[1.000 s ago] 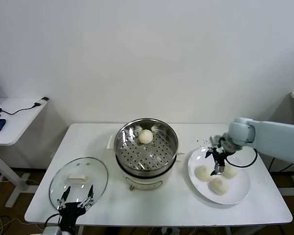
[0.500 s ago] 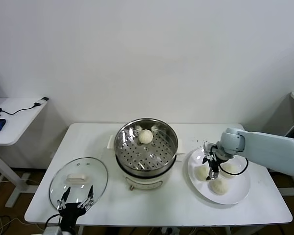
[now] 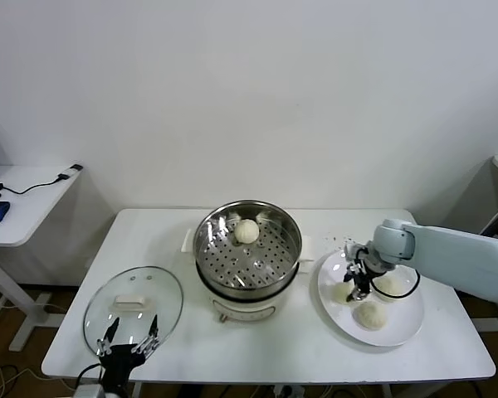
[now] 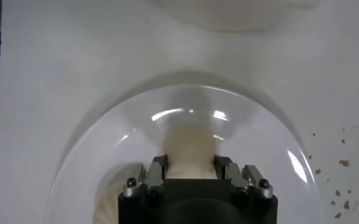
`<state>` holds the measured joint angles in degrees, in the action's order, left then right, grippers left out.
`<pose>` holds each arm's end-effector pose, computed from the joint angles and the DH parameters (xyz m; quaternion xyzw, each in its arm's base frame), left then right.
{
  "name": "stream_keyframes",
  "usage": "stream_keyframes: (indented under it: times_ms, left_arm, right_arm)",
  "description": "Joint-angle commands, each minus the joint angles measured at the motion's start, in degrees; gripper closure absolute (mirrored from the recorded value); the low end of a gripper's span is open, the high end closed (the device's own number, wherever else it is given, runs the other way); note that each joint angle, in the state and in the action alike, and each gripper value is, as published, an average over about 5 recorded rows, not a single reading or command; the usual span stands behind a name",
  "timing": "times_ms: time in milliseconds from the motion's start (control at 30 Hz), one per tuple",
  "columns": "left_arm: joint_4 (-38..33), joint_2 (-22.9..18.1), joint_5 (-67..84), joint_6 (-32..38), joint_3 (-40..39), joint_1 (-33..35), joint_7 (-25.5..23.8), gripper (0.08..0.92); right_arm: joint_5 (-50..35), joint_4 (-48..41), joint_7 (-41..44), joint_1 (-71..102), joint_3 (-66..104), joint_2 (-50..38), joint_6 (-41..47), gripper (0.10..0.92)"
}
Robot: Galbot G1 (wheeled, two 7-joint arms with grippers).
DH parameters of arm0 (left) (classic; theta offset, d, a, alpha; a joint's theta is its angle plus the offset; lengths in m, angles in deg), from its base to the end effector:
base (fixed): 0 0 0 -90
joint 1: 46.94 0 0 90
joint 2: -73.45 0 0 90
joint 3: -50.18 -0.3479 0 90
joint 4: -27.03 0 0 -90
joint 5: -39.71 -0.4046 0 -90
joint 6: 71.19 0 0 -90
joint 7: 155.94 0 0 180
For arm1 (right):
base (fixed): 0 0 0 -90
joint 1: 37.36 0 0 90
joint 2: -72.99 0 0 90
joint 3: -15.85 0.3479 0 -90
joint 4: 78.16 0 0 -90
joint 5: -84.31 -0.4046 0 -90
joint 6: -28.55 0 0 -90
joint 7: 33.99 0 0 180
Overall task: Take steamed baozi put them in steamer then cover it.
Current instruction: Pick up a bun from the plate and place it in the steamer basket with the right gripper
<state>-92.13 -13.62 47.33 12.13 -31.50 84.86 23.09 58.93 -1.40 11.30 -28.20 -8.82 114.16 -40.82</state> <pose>0.1620 0.0588 -0.3433 0.0427 -0.9858 0.0075 0.1624 0.5261 -0.0960 -0.2513 0.4972 -0.5673 0.4819 0.4458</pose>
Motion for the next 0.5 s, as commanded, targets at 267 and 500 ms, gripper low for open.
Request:
stream_keyframes:
  times_ms: [267, 500]
  left_arm:
    - [-0.75, 0.34, -0.01, -0.16, 0.1, 0.08, -0.02, 0.177]
    - [-1.03, 0.38, 0.05, -0.31, -0.4, -0.31, -0.07, 0.177]
  right_arm:
    - [-10.38, 1.87, 6.51, -30.31, -15.05, 1.84, -3.92, 0.498]
    - [-26.43, 5.01, 9.29, -49.27, -19.94, 11.03, -3.21, 0.499]
